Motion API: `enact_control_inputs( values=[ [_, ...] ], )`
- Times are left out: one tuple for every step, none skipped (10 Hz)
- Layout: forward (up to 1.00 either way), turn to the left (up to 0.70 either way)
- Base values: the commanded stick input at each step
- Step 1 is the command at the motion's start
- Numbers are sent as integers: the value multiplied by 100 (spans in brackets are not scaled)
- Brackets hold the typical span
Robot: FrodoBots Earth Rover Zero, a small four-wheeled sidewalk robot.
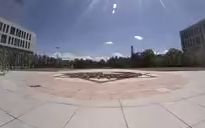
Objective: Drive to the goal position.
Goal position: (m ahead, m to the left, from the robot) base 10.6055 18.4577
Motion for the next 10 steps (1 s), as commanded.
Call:
enact_control_inputs(
  values=[
    [34,0],
    [33,0],
    [33,0],
    [32,0],
    [31,0],
    [31,0],
    [31,0],
    [30,0],
    [30,0],
    [29,0]
  ],
)
